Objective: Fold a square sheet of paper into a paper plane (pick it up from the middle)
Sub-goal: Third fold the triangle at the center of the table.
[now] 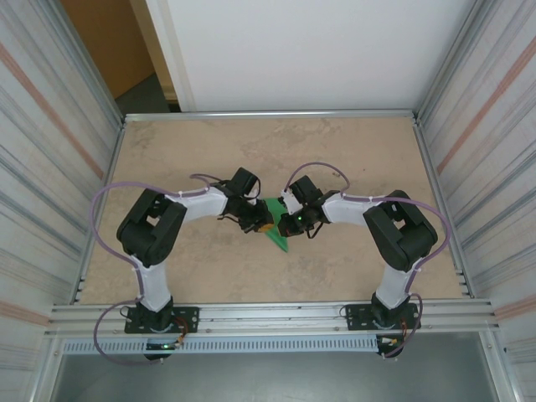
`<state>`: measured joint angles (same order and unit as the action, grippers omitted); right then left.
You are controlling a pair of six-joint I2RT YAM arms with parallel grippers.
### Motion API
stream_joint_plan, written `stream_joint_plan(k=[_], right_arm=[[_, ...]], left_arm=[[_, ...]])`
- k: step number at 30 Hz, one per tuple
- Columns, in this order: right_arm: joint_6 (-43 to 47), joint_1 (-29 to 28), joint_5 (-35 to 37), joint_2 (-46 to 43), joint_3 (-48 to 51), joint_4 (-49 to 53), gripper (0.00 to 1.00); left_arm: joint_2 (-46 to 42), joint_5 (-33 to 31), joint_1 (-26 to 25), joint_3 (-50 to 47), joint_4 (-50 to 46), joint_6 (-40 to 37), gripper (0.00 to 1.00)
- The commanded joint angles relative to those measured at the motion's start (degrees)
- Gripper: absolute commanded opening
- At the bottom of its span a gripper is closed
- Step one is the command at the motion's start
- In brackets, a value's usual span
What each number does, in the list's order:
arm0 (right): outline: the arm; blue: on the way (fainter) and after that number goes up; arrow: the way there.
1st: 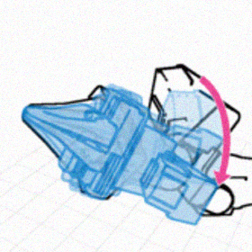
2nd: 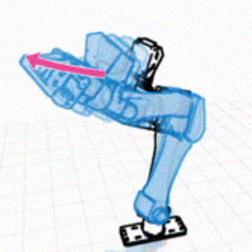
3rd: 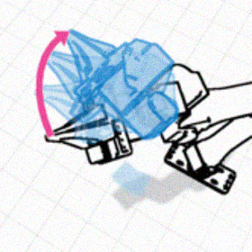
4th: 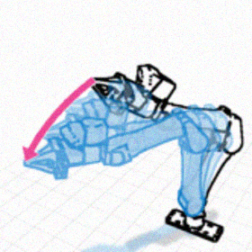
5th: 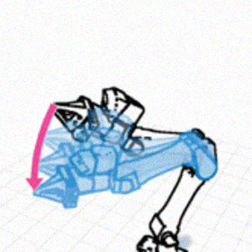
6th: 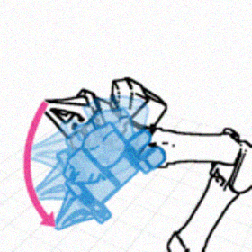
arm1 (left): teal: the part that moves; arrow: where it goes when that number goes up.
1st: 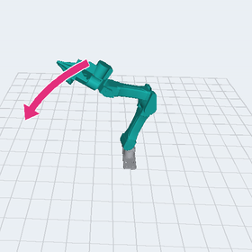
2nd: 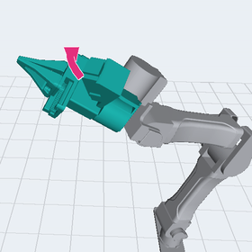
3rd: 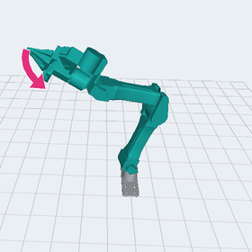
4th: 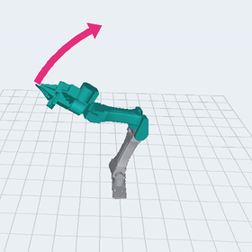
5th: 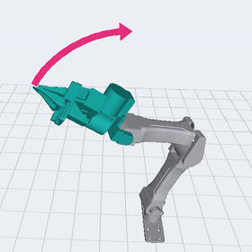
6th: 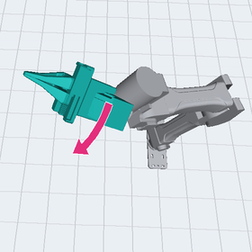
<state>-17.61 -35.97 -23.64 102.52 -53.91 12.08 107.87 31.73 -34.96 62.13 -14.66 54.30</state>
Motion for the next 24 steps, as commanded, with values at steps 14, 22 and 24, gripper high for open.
stream_joint_plan(k=[14, 22, 24], right_arm=[[-1.11, 0.42, 1.67, 1.81, -0.14, 1.9, 0.0], [-1.31, 0.44, 1.54, 1.85, -0.14, 1.72, 0.0], [-1.59, 0.37, 1.33, 1.78, -0.09, 1.55, 0.0]], left_arm=[[0.31, -1.14, -0.35, -1.39, -1.76, -0.28, 0.1], [1.26, -1.67, -0.34, -1.51, -2.01, -0.77, 0.1], [1.52, -1.86, -0.36, -1.58, -2.13, -0.94, 0.09]])
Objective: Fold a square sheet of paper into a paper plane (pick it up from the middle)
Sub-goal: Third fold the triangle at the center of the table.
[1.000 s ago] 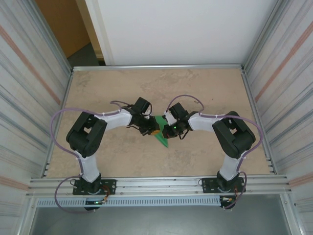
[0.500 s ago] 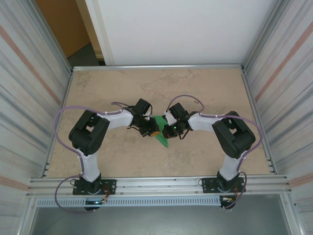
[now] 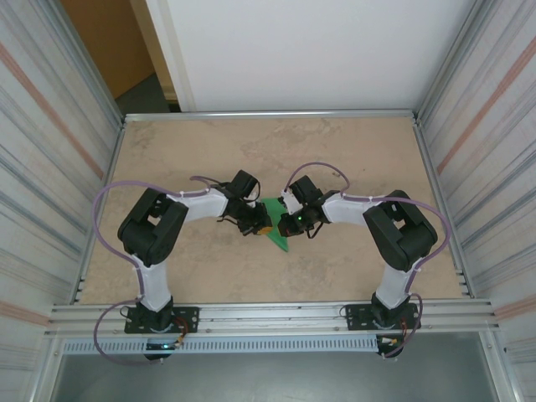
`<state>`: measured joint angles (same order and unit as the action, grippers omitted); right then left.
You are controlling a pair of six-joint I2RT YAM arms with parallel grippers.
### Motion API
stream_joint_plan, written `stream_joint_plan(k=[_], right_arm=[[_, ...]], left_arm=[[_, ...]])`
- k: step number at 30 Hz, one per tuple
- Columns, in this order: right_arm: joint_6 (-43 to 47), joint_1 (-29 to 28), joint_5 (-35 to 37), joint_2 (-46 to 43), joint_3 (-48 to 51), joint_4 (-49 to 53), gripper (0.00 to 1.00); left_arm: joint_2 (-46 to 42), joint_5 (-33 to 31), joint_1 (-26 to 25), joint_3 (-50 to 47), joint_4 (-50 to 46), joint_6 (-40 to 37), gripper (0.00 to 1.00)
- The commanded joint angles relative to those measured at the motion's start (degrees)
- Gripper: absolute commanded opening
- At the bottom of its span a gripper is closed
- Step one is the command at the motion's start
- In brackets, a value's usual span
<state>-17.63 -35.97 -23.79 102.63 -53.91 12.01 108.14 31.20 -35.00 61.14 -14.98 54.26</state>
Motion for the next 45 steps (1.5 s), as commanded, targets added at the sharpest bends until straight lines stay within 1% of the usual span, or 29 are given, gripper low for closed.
stream_joint_plan(k=[1, 6, 10, 12, 14, 16, 17, 18, 20, 23, 26, 29, 33, 36, 39, 45], right_arm=[[-1.77, 0.38, 1.4, 1.75, -0.05, 1.4, 0.0], [-2.71, 0.39, 1.03, 1.25, -0.18, 1.26, 0.0], [-3.85, 0.42, 1.2, -0.34, -0.57, 1.64, 0.07], [-4.81, 0.61, 1.21, -1.49, -1.08, 2.24, 0.15], [-6.59, 1.1, 1.17, -3.68, -1.19, 2.56, 0.3], [-8.92, 2.3, 1.13, -5.95, -0.95, 2.94, 0.41], [-9.8, 3.0, 1.04, -7.13, -0.93, 3.37, 0.46], [-10.26, 3.62, 1.26, -8.09, -0.88, 3.93, 0.48], [-10.67, 4.64, 1.47, -9.65, -1.15, 5.64, 0.49], [-10.16, 4.94, 0.98, -11.02, -0.69, 6.13, 0.48], [-10.4, 4.56, -2.8, -11.42, 0.66, 4.5, 0.37], [-8.59, 2.78, -5.51, -10.39, 0.61, 4.86, 0.27], [-7.05, 0.28, -7.15, -8.09, 0.29, 4.64, 0.13], [-7.71, -0.46, -8.58, -7.35, 2.01, 1.05, 0.09], [-8.72, -0.6, -9.96, -6.12, 2.92, -1.12, 0.06], [-8.73, -0.68, -11.2, -3.82, 3.22, -1.94, 0.04]], left_arm=[[1.37, -1.47, -0.25, -0.72, -1.95, -0.93, 0.09], [2.3, -2.37, -0.29, -0.98, -3.15, -1.4, 0.09], [2.92, -3.07, -0.26, -1.29, -3.9, -1.62, 0.09], [3.14, -3.44, -0.24, -1.29, -4.25, -1.63, 0.08], [3.22, -4.02, -0.28, -1.3, -4.65, -1.61, 0.08], [3.31, -4.38, -0.21, -1.34, -4.97, -1.64, 0.08], [3.4, -4.55, -0.17, -1.4, -4.97, -1.61, 0.08], [3.49, -4.57, -0.23, -1.42, -4.97, -1.62, 0.08], [3.66, -4.43, -0.16, -1.39, -4.88, -1.57, 0.07], [3.75, -4.38, -0.17, -1.16, -4.86, -1.54, 0.07], [3.66, -4.57, -0.23, -0.97, -4.92, -1.38, 0.07], [3.72, -4.57, -0.2, -0.91, -4.97, -1.35, 0.07], [3.75, -4.44, -0.18, -0.69, -4.97, -1.35, 0.07], [3.79, -4.27, -0.26, -0.65, -4.8, -1.35, 0.06], [3.84, -4.03, -0.17, -0.62, -4.55, -1.36, 0.07], [3.84, -3.53, -0.26, -0.41, -4.45, -1.54, 0.06]])
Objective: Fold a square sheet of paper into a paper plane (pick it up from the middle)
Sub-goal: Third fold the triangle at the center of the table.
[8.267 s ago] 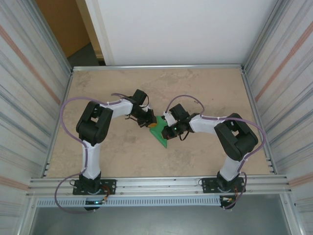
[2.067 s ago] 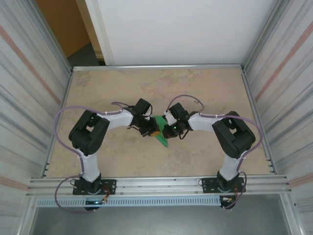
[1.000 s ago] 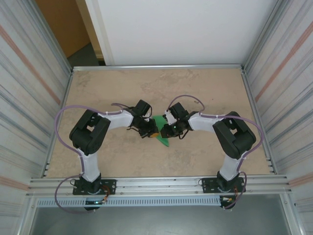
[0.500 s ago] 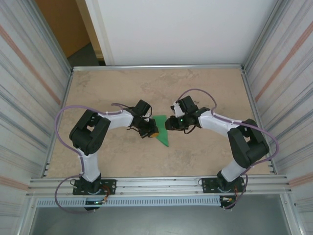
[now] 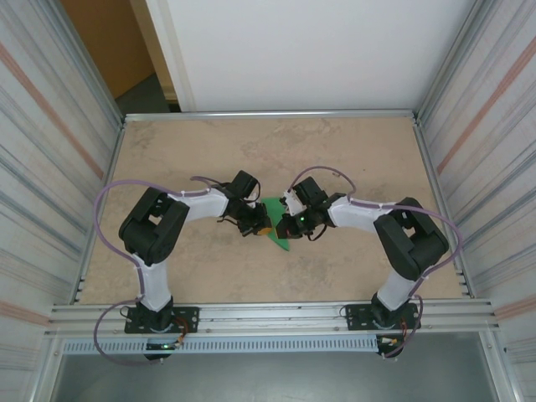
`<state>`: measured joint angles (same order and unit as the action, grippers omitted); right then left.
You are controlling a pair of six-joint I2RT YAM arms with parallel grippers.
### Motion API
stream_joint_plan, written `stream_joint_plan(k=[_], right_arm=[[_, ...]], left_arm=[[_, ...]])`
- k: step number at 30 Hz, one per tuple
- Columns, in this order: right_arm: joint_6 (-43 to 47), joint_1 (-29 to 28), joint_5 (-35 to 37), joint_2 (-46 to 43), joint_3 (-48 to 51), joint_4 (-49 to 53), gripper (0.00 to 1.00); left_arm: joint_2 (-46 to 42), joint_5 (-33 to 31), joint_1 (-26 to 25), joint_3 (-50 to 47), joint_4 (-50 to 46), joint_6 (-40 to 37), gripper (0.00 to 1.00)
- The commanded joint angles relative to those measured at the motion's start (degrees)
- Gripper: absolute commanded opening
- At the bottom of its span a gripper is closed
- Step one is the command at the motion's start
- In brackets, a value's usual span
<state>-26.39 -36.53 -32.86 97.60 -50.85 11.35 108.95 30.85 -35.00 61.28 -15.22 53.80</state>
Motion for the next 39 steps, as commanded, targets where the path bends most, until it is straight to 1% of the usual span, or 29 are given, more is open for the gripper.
stream_joint_plan(k=[1, 8, 13, 27, 32, 39], right_arm=[[0.18, -0.12, -2.47, 1.5, 0.13, -1.5, 0.03], [0.56, -0.2, -3.45, 3.77, -0.06, -1.6, 0.02], [0.72, -0.12, -1.43, 4.48, 0.21, -0.83, 0.01], [1.6, -0.08, -0.02, 6.51, -0.28, 1.79, 0.02], [2.39, -0.03, -0.03, 5.59, -0.3, 3.92, 0.02], [3.39, 0.15, 0.77, 1.97, 1.0, 7.31, 0.03]], left_arm=[[3.13, -3.12, -0.22, -0.45, -4.13, -1.1, 0.06], [3.25, -2.69, -0.23, -0.39, -3.94, -1.02, 0.05], [3.02, -2.56, -0.28, -0.54, -3.87, -0.94, 0.05], [3.69, -3.15, -0.16, -0.63, -4.72, -1.02, 0.04], [4.12, -3.63, -0.15, -0.44, -5.73, -1.13, 0.04], [5.12, -4.47, -0.08, -0.41, -7.36, -1.43, 0.04]])
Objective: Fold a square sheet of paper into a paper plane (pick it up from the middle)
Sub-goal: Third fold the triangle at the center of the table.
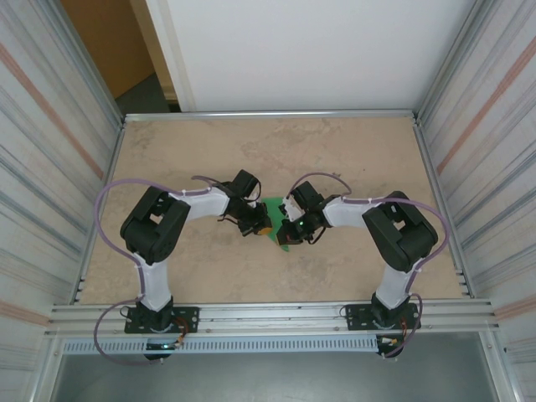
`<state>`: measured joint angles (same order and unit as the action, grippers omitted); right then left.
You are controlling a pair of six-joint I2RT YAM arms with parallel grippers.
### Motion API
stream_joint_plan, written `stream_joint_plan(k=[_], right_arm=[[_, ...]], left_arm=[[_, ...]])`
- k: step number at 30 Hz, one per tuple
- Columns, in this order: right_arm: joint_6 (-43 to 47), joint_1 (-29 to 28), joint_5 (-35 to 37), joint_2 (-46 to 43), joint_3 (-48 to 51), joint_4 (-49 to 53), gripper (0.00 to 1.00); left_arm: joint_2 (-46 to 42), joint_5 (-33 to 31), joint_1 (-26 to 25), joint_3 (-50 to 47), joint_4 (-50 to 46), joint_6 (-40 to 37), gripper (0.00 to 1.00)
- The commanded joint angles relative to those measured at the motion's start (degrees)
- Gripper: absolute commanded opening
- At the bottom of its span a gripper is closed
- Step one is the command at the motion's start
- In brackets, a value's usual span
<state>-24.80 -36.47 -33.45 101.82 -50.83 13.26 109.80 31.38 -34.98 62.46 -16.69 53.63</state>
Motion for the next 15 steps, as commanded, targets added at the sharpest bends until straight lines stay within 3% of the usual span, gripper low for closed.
stream_joint_plan(k=[1, 15], right_arm=[[1.77, 0.08, 1.61, -2.64, 1.21, 5.71, 0.03], [1.48, 0.35, 3.83, -3.53, 4.16, 7.62, 0.03]], left_arm=[[4.32, -5.06, -0.09, -1.63, -5.98, -1.29, 0.04], [5.14, -5.18, 0.17, -1.26, -6.6, -1.77, 0.04]])
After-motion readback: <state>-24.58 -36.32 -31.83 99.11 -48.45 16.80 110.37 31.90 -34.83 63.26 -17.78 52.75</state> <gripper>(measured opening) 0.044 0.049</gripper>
